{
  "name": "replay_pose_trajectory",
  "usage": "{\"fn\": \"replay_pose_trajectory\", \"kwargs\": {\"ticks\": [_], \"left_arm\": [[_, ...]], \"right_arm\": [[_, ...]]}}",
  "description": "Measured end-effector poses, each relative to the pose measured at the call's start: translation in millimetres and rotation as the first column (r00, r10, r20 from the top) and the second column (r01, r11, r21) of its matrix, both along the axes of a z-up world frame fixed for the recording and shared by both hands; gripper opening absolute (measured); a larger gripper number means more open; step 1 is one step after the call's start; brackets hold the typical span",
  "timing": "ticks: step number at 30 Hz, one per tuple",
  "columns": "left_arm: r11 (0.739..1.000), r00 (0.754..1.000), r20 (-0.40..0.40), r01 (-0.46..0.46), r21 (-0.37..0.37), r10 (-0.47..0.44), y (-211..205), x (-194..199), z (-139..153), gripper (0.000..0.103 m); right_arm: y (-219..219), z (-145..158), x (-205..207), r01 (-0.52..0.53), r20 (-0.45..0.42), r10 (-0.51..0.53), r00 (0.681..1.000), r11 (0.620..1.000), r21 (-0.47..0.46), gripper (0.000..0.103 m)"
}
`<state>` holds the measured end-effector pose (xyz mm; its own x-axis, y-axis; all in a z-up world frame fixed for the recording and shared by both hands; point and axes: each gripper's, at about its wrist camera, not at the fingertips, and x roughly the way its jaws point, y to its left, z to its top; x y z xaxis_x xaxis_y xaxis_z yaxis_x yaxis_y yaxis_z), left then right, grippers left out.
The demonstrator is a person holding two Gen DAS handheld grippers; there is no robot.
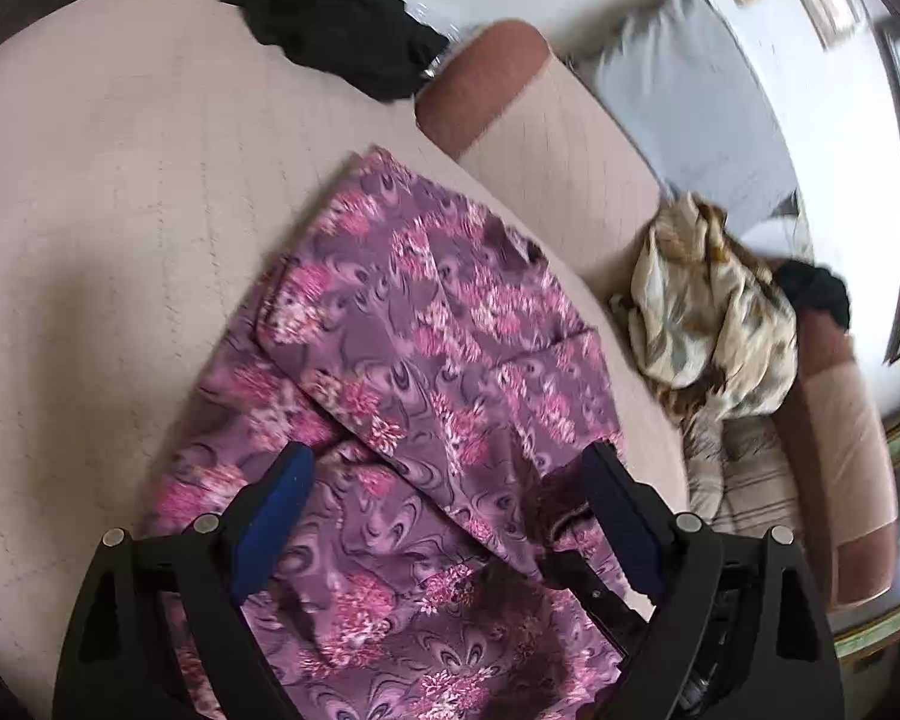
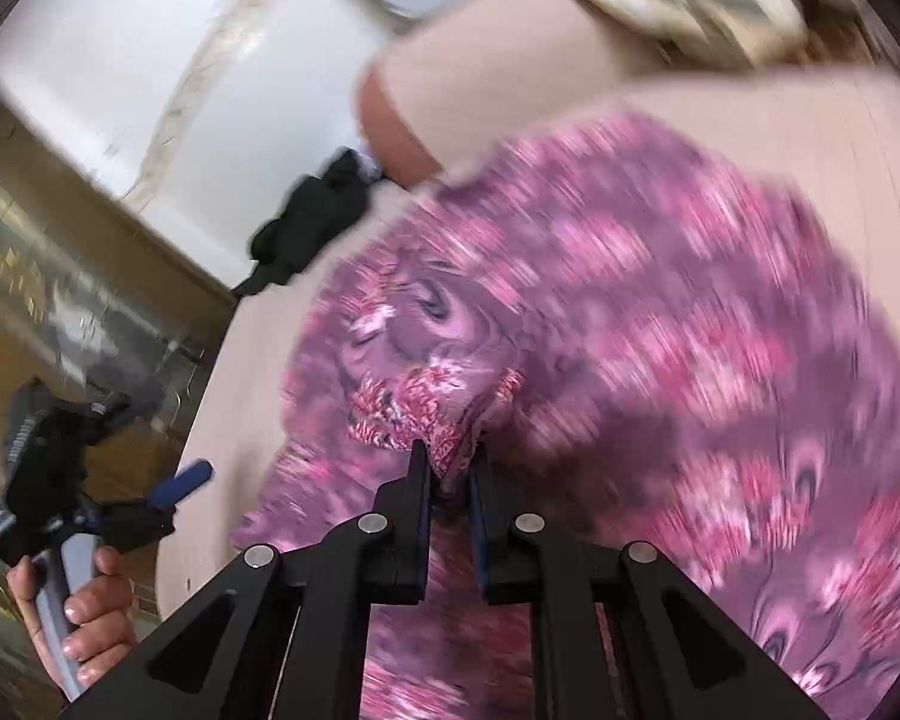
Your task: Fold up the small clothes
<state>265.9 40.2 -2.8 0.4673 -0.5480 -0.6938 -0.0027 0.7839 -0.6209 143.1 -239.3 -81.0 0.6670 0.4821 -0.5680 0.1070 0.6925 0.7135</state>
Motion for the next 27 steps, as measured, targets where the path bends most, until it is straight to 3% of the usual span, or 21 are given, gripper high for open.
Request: {"fn": "replay_pose_trajectory", "kwargs": {"ticks": [4,6,7,9,13,14,16,17,18,23,26,27], "left_arm": [[0.998,0.999,-0.031,0.027,0.050,-0.025,-12.6,0.1,-13.6,0.089],[0.993,0.998,-0.040,0.048,0.105,-0.044,-22.4,-1.6,-20.7,0.089],[0.991,0.998,-0.046,0.055,0.124,-0.049,-26.2,-2.7,-23.4,0.089],[0.982,0.996,-0.074,0.071,0.174,-0.058,-32.5,-2.9,-30.9,0.089],[0.957,0.991,-0.102,0.109,0.268,-0.084,-41.9,-3.1,-42.0,0.089],[0.956,0.991,-0.106,0.112,0.273,-0.086,-41.7,-2.2,-43.5,0.089],[0.962,0.991,-0.107,0.102,0.253,-0.077,-35.7,-0.1,-43.3,0.089],[0.966,0.993,-0.100,0.086,0.243,-0.063,-30.8,0.6,-41.4,0.089],[0.970,0.994,-0.093,0.069,0.235,-0.048,-25.5,1.0,-39.1,0.089],[0.982,0.997,-0.075,-0.010,0.190,0.025,-2.0,4.2,-29.9,0.089],[0.980,0.996,-0.075,-0.023,0.200,0.038,-0.4,8.5,-31.0,0.089],[0.977,0.997,-0.066,-0.023,0.212,0.038,-1.0,8.7,-29.9,0.089]], "right_arm": [[-11.6,4.0,-6.7,-0.064,0.005,0.064,0.998,0.997,0.049,0.021],[-22.4,0.3,-17.7,-0.043,-0.028,0.045,0.999,0.997,0.063,0.046],[-26.0,1.7,-25.0,-0.020,-0.031,0.022,0.999,0.999,0.047,0.053],[-38.0,6.4,-35.2,0.041,-0.045,-0.041,0.998,0.999,0.005,0.080],[-45.9,-6.9,-14.6,0.072,-0.106,-0.065,0.992,0.995,0.064,0.086],[-44.9,-12.0,-7.4,0.066,-0.126,-0.058,0.990,0.996,0.059,0.083],[-32.7,-15.7,4.7,0.017,-0.155,-0.025,0.988,0.999,-0.050,0.046],[-29.1,-15.1,5.8,0.010,-0.166,-0.026,0.986,0.995,-0.096,0.011],[-28.4,-10.4,2.3,0.016,-0.173,-0.039,0.984,0.991,-0.133,0.002],[-40.0,45.5,-35.4,0.065,-0.037,-0.074,0.997,0.973,-0.220,0.002],[-46.0,9.4,-28.1,0.019,-0.115,-0.034,0.993,0.991,-0.130,0.003],[-46.3,-6.2,-21.3,0.024,-0.155,-0.040,0.987,0.994,-0.105,0.008]]}}
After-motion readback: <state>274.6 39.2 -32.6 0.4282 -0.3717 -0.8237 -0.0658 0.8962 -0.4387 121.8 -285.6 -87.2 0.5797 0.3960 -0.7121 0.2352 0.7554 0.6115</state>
